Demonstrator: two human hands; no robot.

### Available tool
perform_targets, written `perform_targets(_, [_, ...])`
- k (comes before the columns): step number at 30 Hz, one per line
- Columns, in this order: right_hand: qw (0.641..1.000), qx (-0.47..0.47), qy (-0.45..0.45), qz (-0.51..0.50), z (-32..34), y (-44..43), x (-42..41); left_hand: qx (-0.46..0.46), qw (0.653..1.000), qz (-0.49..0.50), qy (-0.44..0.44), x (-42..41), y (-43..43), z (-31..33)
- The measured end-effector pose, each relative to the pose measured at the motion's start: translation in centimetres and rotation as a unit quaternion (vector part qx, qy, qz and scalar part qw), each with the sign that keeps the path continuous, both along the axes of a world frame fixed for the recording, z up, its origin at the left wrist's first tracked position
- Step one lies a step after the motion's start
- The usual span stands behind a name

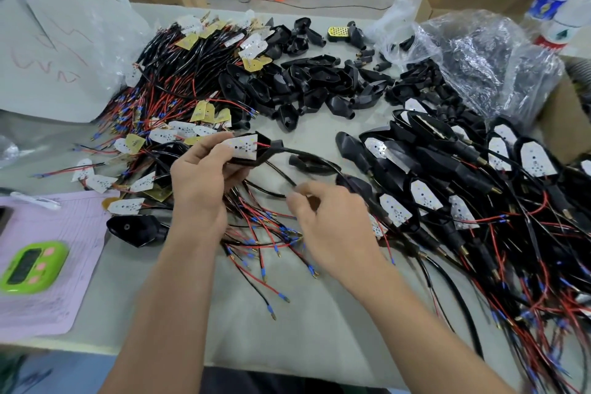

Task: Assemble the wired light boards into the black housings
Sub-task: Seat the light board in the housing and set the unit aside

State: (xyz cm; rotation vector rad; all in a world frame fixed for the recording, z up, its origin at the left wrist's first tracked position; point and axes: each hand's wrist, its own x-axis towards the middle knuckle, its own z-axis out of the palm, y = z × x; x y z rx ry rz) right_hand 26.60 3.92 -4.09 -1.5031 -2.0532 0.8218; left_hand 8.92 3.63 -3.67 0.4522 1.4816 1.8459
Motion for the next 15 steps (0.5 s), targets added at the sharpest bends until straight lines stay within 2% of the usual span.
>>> perform_targets(1, [0.995,-0.072,0.073,-0.009,0.0,0.3,-0.3,0.009,0.999,-0.011,-0.028,-0.2,-0.1,-0.2])
perform_targets(3, [0.953,-0.176,0.241,-0.058,0.5,1.8,-0.9,0.035,0.995,-0.036,-0.088,-0.6,-0.5,-0.6])
perform_targets(6, [0.892,-0.197,0.397,-0.089,2.3,5.0,-1.9,0.040,0.990,-0.072,-0.119,-0.9,-1.4,-1.5])
perform_targets(8, [0.874,-0.176,0.449,-0.061,4.0,7.1,-2.6,0.018,0.992,-0.092,-0.084,-0.8,-2.0,-2.0])
perform_targets(11, [0.861,-0.173,0.478,-0.036,6.3,9.3,-3.5,-0.047,0.990,-0.130,0.015,0.1,-2.4,-2.3])
perform_targets(15, [0.826,-0.204,0.515,-0.101,7.0,11.5,-3.7,-0.123,0.953,-0.244,0.129,2.4,-2.4,-2.1])
